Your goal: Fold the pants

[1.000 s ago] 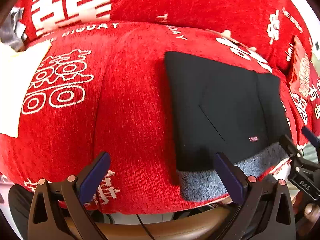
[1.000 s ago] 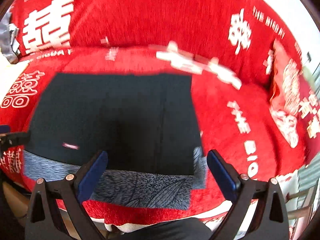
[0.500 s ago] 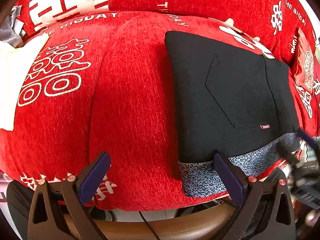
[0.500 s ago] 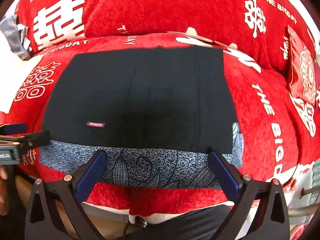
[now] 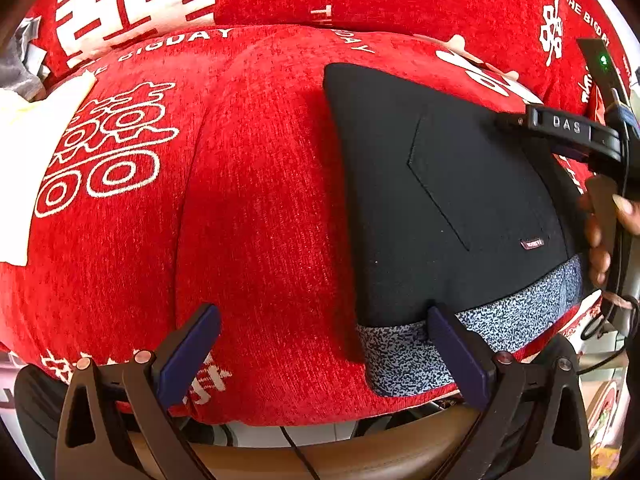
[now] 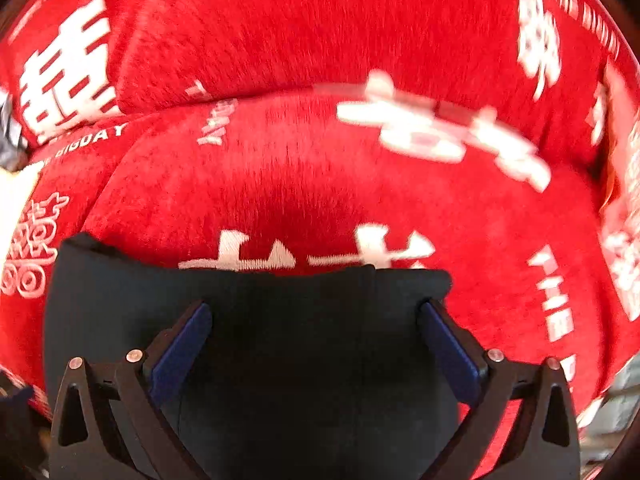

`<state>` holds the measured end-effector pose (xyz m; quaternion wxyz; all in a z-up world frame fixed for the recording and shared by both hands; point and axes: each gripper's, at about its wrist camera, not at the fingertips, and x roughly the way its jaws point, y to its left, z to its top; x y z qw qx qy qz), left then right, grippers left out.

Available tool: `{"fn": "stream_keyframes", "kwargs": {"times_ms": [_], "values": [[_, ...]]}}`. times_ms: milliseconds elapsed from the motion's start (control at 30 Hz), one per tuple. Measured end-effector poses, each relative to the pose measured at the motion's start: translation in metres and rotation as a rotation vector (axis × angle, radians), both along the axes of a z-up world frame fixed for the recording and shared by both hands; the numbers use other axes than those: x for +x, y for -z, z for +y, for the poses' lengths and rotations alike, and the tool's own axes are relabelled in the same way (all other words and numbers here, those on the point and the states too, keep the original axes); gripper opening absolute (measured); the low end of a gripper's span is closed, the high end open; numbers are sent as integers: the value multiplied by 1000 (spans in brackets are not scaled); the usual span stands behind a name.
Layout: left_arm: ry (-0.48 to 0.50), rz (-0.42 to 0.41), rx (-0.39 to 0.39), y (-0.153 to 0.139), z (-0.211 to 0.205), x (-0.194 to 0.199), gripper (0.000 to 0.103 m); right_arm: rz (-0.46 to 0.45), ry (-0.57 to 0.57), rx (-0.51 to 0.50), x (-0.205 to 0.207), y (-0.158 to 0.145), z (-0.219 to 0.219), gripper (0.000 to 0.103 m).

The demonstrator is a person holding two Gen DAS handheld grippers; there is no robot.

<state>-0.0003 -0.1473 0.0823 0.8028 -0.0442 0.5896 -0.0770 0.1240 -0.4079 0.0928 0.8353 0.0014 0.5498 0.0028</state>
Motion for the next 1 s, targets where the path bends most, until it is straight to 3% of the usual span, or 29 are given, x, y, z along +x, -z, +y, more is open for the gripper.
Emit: {"fn": "stream_keyframes", "kwargs": {"times_ms": [100, 200, 333, 567, 767, 933, 1000], "values": [[-6, 9, -27, -6, 4, 2, 103, 2, -31, -16, -6, -2, 2, 103], [-64, -21, -72, -21, 21, 14, 103, -20, 24, -3, -21, -18, -9, 103], [-137, -21, -70, -29, 34, 56, 103, -73, 63, -5, -59, -38, -18, 103], [-168, 41, 32, -2, 15, 126, 103, -81, 40, 19, -109, -45, -14, 103], [-129, 7, 87, -8, 6, 121, 103, -22, 41, 23, -120, -23, -17, 103], [-113, 3, 19, -28, 6, 94, 103, -44, 84, 14, -131, -32, -26, 103], [-57, -14, 8, -35, -10, 76, 103, -77, 83, 8, -135, -40, -23, 103]]}}
